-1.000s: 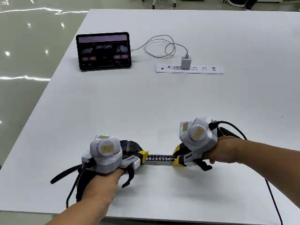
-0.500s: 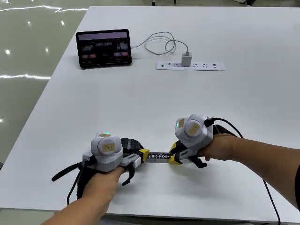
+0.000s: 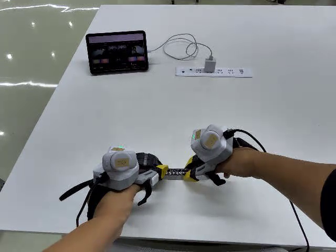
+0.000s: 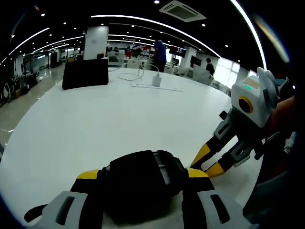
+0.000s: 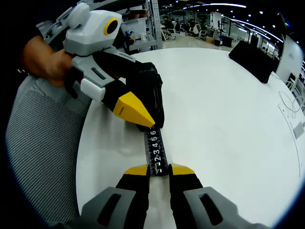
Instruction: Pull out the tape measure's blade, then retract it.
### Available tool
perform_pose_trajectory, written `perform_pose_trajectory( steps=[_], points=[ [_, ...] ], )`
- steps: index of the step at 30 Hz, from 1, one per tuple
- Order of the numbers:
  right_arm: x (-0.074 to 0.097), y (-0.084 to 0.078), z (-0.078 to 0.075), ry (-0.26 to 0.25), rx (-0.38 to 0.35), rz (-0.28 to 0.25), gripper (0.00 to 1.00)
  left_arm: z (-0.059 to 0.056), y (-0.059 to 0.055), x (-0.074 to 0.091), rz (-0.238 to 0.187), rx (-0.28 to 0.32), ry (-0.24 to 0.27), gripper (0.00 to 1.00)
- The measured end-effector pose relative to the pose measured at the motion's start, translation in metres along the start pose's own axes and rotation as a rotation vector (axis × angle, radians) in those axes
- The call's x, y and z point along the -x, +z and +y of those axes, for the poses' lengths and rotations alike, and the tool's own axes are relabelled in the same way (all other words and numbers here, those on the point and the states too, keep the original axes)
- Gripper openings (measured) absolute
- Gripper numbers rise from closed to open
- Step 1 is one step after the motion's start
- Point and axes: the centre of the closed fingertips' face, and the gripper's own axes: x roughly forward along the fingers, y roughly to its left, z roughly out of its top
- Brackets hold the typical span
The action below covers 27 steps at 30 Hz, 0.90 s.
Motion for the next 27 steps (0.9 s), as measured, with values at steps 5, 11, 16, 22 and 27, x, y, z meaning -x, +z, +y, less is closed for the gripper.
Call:
perform_pose_trajectory(
  steps=[5, 11, 16, 22, 27],
  points=[
    [-0.005, 0.005, 0.001, -0.003, 0.008, 0.007, 0.11, 0.001, 0.000, 0.000, -0.002, -0.001, 0.000, 0.63],
    [-0.010, 0.009, 0.002, -0.006, 0.001, 0.004, 0.11, 0.001, 0.001, 0.000, -0.004, 0.000, -0.002, 0.63],
    [-0.012, 0.013, 0.003, -0.004, 0.000, -0.002, 0.11, 0.001, 0.001, 0.001, -0.005, 0.003, -0.002, 0.63],
    [-0.015, 0.019, 0.003, -0.004, -0.002, -0.015, 0.11, 0.001, 0.002, 0.001, -0.006, 0.018, -0.006, 0.63],
    [-0.018, 0.024, 0.005, -0.006, -0.004, -0.031, 0.11, 0.002, 0.002, 0.002, -0.008, 0.028, -0.012, 0.63]
  ],
)
